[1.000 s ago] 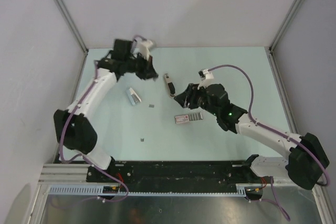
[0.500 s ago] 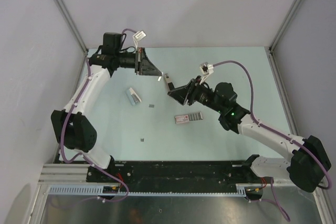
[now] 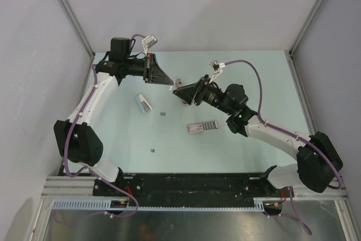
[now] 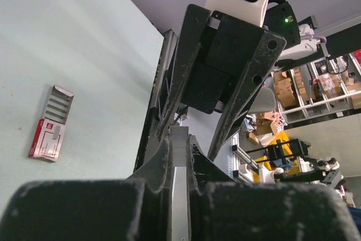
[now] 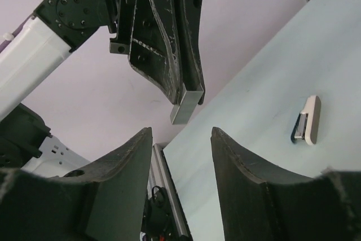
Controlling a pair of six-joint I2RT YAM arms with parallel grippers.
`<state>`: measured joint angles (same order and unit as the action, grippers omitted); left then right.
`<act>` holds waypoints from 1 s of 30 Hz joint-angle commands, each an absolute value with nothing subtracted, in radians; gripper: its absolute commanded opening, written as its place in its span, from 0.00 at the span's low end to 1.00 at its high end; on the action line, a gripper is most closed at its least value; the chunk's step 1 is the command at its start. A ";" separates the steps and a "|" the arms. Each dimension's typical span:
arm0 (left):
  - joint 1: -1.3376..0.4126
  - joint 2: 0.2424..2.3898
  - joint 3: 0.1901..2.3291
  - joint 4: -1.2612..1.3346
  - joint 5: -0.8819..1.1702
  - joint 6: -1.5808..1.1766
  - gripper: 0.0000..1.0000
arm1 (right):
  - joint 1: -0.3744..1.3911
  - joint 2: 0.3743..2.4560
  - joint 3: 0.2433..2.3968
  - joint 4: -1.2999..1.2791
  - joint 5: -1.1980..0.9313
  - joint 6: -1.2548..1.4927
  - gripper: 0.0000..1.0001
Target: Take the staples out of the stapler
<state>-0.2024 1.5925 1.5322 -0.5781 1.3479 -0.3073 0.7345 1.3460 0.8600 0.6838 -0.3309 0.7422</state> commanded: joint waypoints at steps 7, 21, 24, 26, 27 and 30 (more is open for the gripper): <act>-0.198 1.545 1.519 -0.548 1.430 -0.340 0.05 | 0.754 1.417 0.949 0.819 -0.348 0.792 0.51; -0.197 1.540 1.502 -0.544 1.426 -0.339 0.05 | 0.759 1.459 0.957 0.849 -0.350 0.822 0.38; -0.197 1.541 1.501 -0.543 1.423 -0.340 0.05 | 0.760 1.470 0.957 0.866 -0.348 0.833 0.30; -0.197 1.540 1.500 -0.542 1.422 -0.340 0.06 | 0.759 1.475 0.957 0.871 -0.347 0.838 0.25; -0.196 1.539 1.500 -0.542 1.421 -0.340 0.06 | 0.759 1.475 0.956 0.868 -0.346 0.838 0.23; -0.197 1.534 1.499 -0.540 1.419 -0.341 0.08 | 0.759 1.468 0.956 0.856 -0.338 0.834 0.14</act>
<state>-0.1978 1.5871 1.5013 -0.5594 1.3846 -0.3271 0.7528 1.4696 0.9142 0.8013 -0.3405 0.8314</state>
